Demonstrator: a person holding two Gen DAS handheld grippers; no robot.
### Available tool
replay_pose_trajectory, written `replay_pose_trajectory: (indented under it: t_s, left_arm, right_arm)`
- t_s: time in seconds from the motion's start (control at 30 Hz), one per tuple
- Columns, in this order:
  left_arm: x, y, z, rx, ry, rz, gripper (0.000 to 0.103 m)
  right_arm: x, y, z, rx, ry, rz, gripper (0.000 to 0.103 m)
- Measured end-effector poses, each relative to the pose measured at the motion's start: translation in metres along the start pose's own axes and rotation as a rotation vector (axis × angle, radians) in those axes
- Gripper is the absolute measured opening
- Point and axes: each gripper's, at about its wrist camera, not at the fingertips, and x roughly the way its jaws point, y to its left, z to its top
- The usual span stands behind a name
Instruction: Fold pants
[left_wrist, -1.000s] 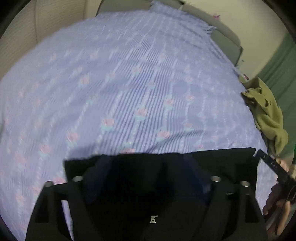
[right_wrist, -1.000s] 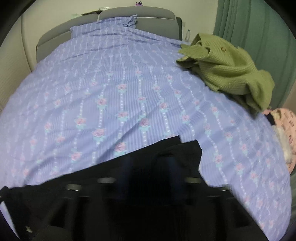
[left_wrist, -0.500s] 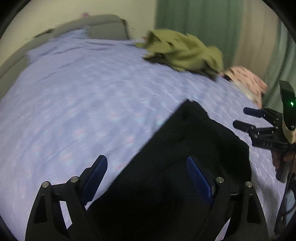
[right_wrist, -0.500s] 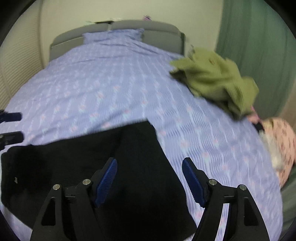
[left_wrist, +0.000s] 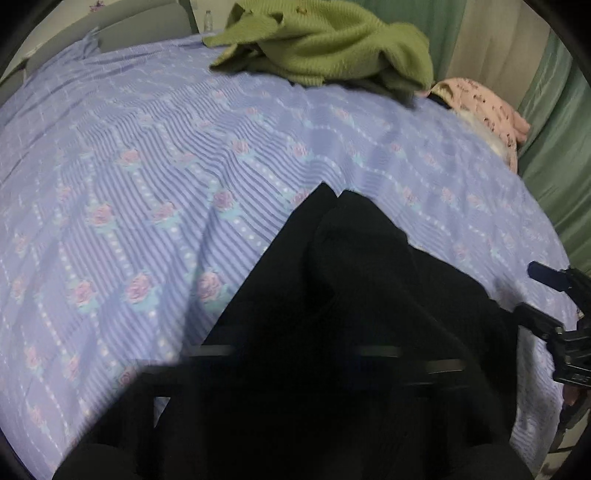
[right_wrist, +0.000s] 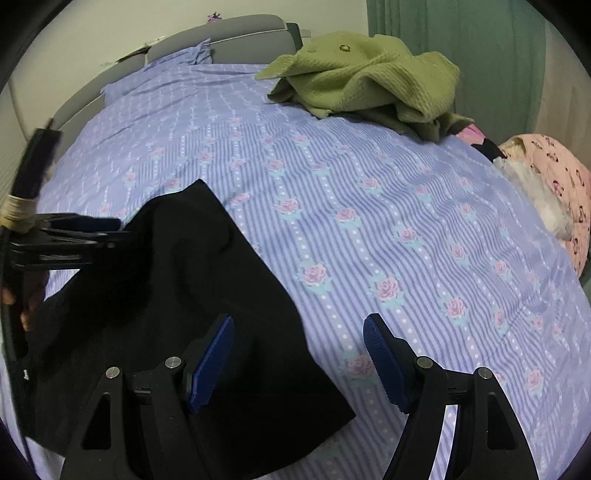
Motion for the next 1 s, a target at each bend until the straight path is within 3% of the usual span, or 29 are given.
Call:
replay_pose_trajectory:
  t_s: [0.13, 0.27, 0.37, 0.4, 0.43, 0.5, 0.6, 0.7, 0.87, 1.0]
  left_arm:
    - [0.004, 0.012, 0.007, -0.087, -0.044, 0.075, 0.005]
    - [0.016, 0.021, 0.015, -0.138, -0.029, 0.138, 0.006]
    - [0.014, 0.017, 0.014, -0.148, -0.026, 0.177, 0.032]
    - [0.004, 0.016, 0.012, -0.160, -0.048, 0.190, 0.050]
    - [-0.008, 0.016, 0.008, -0.170, -0.086, 0.186, 0.059]
    - [-0.048, 0.016, -0.008, -0.198, -0.201, 0.147, 0.068]
    - [-0.118, 0.023, -0.060, -0.252, -0.317, 0.154, 0.074]
    - [-0.167, 0.041, -0.124, -0.320, -0.359, 0.205, 0.080]
    - [-0.222, 0.087, -0.247, -0.495, -0.282, 0.318, 0.080]
    - [-0.241, 0.108, -0.327, -0.598, -0.236, 0.303, 0.079]
  right_arm:
    - [0.004, -0.004, 0.000, 0.012, -0.006, 0.008, 0.067]
    - [0.005, -0.002, 0.003, 0.014, -0.020, -0.022, 0.067]
    - [0.005, 0.000, 0.006, 0.018, -0.021, -0.033, 0.067]
    - [0.001, 0.001, 0.007, 0.021, -0.029, -0.041, 0.067]
    - [-0.005, 0.003, 0.008, 0.017, -0.044, -0.042, 0.067]
    - [-0.018, 0.009, 0.008, 0.008, -0.068, -0.038, 0.067]
    - [-0.045, 0.029, 0.009, -0.029, -0.112, -0.003, 0.067]
    - [-0.065, 0.062, 0.006, -0.077, -0.131, 0.060, 0.068]
    - [-0.075, 0.145, -0.015, -0.213, -0.085, 0.175, 0.068]
    - [-0.083, 0.212, -0.042, -0.336, -0.058, 0.266, 0.068]
